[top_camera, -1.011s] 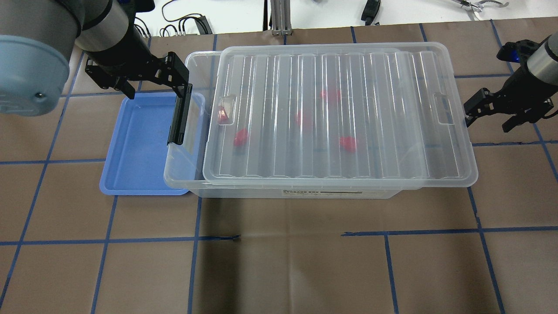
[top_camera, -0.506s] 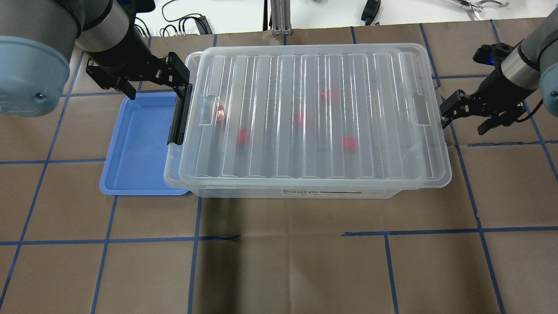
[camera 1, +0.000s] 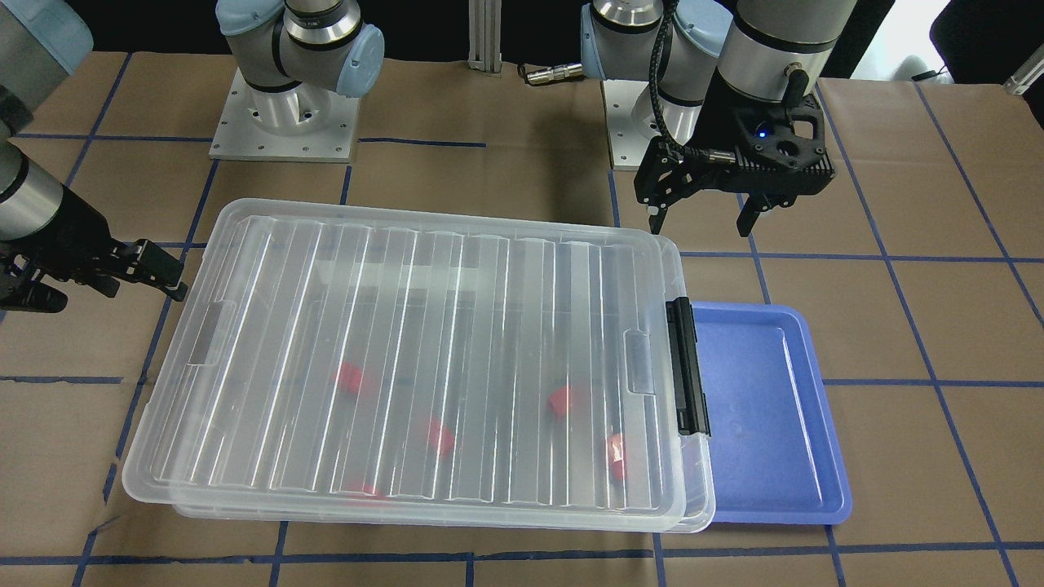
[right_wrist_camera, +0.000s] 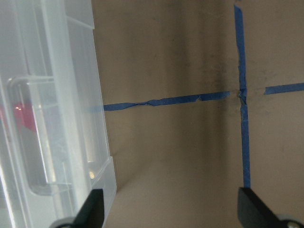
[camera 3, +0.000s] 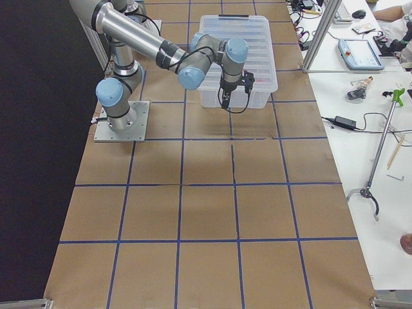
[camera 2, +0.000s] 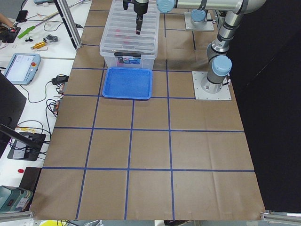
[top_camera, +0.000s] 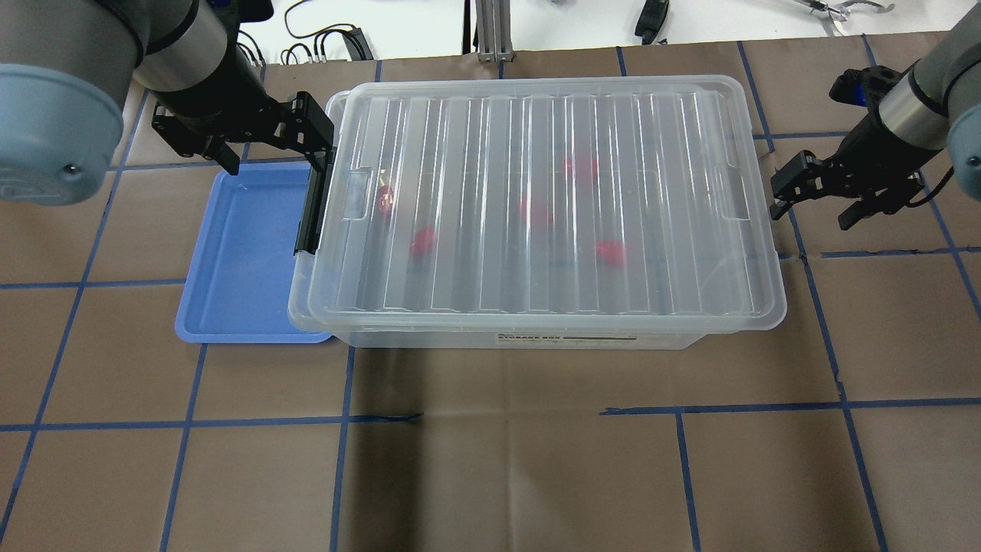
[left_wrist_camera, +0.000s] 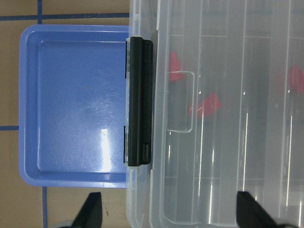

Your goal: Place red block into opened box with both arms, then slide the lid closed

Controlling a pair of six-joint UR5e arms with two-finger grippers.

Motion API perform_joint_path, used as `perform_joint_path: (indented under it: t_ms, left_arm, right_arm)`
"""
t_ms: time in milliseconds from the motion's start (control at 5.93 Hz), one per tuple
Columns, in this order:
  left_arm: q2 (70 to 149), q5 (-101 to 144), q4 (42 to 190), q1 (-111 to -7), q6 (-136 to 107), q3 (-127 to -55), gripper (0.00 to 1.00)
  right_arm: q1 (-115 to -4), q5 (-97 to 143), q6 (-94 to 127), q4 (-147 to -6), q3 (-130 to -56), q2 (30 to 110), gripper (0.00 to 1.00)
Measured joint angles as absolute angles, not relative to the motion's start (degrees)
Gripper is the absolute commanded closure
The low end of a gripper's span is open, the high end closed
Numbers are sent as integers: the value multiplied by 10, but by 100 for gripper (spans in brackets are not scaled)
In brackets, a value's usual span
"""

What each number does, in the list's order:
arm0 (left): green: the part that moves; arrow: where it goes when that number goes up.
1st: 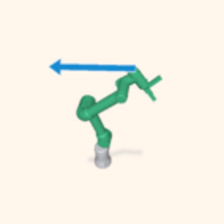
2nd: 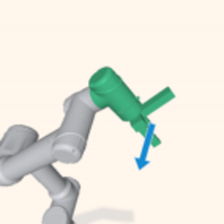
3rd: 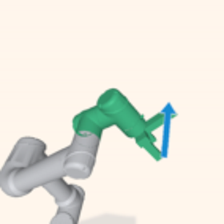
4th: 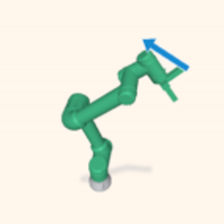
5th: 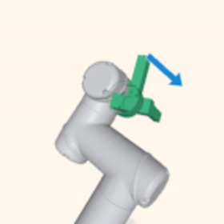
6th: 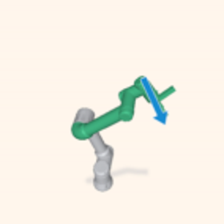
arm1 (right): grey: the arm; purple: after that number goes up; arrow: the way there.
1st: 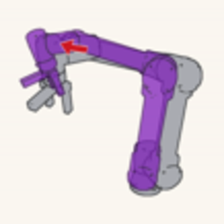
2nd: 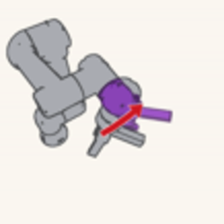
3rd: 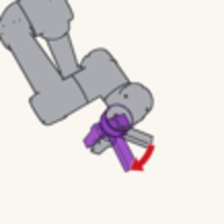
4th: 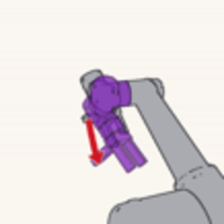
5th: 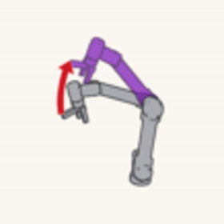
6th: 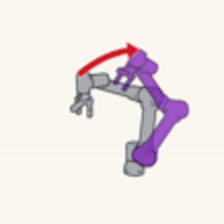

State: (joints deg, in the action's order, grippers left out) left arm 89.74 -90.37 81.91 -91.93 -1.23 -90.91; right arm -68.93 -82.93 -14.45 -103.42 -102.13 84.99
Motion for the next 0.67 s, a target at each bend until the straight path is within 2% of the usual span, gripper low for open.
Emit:
perform_joint_path:
  t_ms: [337, 674]
  left_arm:
    - [897, -904, 818, -919, -12, -909, 2]
    - [897, -904, 818, -919, -12, -910, 2]
  right_arm:
    - [-712, -836, -127, -930, -932, 871, 0]
    - [-804, -849, -9, -837, -850, 874, 0]
